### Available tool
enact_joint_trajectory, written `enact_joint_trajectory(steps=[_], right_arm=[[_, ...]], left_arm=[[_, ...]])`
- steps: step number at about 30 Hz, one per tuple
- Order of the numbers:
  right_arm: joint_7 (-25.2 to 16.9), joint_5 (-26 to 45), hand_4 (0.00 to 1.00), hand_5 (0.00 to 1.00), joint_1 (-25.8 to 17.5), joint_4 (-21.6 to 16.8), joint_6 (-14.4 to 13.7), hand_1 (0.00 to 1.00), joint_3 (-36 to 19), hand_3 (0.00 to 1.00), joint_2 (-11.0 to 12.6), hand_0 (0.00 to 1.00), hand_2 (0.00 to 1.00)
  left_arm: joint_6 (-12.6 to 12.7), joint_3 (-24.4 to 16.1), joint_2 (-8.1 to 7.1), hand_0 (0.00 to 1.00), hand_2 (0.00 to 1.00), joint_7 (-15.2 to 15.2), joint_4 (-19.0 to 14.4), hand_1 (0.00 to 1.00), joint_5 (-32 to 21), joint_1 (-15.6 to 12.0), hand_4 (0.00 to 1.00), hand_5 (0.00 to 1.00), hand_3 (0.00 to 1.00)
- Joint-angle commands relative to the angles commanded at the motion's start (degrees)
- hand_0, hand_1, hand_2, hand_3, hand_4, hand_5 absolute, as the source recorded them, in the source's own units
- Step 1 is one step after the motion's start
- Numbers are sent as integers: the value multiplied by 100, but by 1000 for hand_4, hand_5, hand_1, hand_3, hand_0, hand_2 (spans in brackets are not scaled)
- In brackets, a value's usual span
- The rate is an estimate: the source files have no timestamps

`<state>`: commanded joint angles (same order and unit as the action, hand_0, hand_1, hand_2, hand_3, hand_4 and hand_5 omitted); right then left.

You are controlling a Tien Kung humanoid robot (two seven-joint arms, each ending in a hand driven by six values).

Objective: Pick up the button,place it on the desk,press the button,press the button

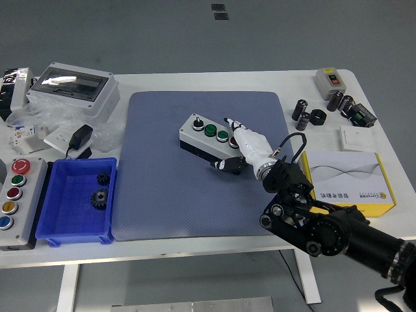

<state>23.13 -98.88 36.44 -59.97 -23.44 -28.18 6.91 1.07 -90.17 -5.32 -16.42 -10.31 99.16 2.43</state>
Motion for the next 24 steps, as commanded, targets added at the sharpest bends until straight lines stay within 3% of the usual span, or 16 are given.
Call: enact_joint_trajectory(steps=[3,4,9,10,15,16,18,21,22,24], right_arm=[[-10,3,956,280,3,35,-24,663,4,998,-6,427,818],[-20,2,822,137,5,65,-51,466,10,815,-11,276,577],[-55,-16,822,137,9,134,-144,466,30,815,-28,276,577],[-58,-39,680,156,8,140,-154,402,29,625,-31,217,454],[-63,-134,680,156,-19,96,-105,402,3,625,-12,217,454],[-90,-143,471,60,-35,54,-92,356,-16,530,6,159,405],[-243,-120,471,60,-80,-104,-41,356,-83,530,74,159,405],[-606,39,471,60,-194,-459,156,356,-260,530,309,159,405],[-747,96,364,2,-236,-609,254,329,-316,422,427,129,380],[-995,160,364,2,-284,-892,406,329,-372,422,644,129,380]], left_arm=[[-4,8,1,611,537,3,0,604,-5,0,636,229,604],[-6,22,2,611,537,6,0,604,-17,0,635,229,604],[-13,55,6,611,537,18,0,604,-49,-2,635,229,604],[-14,66,6,611,537,21,0,604,-59,-3,635,229,604],[-15,107,5,611,537,37,0,604,-113,-7,635,229,604],[-16,113,6,611,537,40,0,604,-121,-8,635,229,604],[-16,127,7,611,537,47,0,604,-143,-11,635,229,604],[-14,145,16,611,537,57,0,604,-178,-16,635,229,604],[-13,152,22,611,537,59,0,604,-191,-18,635,230,603],[-13,155,29,611,537,59,0,604,-199,-23,635,230,603]])
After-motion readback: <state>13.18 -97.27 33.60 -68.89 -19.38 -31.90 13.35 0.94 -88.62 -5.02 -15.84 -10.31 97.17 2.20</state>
